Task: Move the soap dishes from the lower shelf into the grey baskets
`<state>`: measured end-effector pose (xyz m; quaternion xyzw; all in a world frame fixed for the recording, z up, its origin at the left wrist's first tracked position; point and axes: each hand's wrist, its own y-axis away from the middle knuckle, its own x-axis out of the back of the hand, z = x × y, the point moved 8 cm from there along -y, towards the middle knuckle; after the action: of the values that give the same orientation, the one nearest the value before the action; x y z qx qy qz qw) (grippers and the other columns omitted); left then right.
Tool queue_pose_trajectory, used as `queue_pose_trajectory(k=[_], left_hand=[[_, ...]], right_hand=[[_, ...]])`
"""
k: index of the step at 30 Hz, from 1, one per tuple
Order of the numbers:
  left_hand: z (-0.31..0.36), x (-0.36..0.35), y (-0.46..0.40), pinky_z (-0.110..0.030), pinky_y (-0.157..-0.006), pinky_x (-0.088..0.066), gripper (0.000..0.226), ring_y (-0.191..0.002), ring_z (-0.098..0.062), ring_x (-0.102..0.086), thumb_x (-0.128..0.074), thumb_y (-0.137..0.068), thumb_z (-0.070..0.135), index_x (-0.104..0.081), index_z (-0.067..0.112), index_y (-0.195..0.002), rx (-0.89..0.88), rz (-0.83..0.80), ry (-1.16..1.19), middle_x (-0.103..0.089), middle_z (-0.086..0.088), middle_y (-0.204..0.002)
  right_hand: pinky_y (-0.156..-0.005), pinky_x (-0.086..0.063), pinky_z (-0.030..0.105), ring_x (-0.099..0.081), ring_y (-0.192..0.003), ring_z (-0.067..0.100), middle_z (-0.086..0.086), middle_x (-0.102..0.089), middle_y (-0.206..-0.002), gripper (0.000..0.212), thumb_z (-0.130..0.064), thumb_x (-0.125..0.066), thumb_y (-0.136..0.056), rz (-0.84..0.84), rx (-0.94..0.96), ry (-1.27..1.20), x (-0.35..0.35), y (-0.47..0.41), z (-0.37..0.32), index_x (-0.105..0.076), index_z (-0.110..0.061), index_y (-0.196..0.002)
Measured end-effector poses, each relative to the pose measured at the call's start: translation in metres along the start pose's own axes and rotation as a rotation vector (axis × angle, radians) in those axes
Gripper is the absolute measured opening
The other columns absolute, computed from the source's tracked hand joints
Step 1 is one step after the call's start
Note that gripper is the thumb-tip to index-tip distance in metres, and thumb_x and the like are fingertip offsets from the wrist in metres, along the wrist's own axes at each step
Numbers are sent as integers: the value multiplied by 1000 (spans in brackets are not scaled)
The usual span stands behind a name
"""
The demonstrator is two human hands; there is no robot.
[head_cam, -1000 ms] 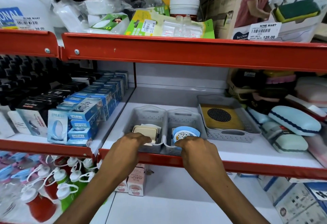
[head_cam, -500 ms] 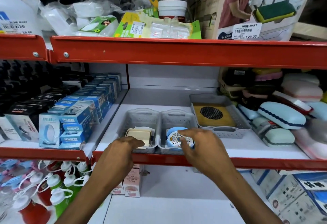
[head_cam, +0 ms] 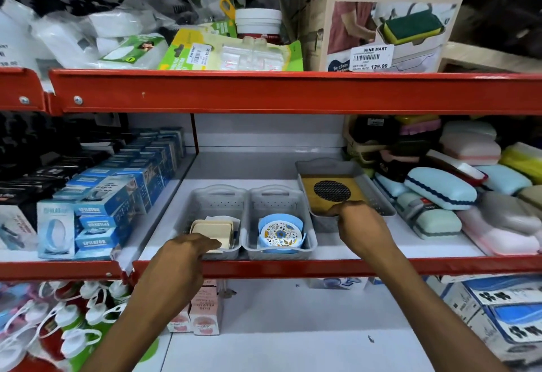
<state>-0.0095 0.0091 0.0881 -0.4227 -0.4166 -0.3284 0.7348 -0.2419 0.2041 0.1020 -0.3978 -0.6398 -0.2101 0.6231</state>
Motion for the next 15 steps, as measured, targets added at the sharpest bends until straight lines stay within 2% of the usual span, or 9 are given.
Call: queue_pose_trajectory(k=[5, 15], left_hand=[[2, 1, 0, -41, -88, -62, 51, -96, -28, -74, -64, -70, -13, -78, 20, -106, -5, 24, -11, -80, -3, -105], [2, 1, -1, -35, -91, -59, 40, -98, -22, -73, -60, -80, -1, -78, 21, -109, -4, 33, -14, -79, 1, -111]], right_hand=[[-76, -55, 35, -68, -92, 30, 7, -74, -104, 46, -2, -55, -85, 14, 16, 14, 3, 23, 2, -74, -33, -113], [-73, -60, 36, -69, -82, 23, 2, -77, -93, 32, -8, -63, -74, -103, 31, 60, 13, 53, -4, -76, -22, -99]])
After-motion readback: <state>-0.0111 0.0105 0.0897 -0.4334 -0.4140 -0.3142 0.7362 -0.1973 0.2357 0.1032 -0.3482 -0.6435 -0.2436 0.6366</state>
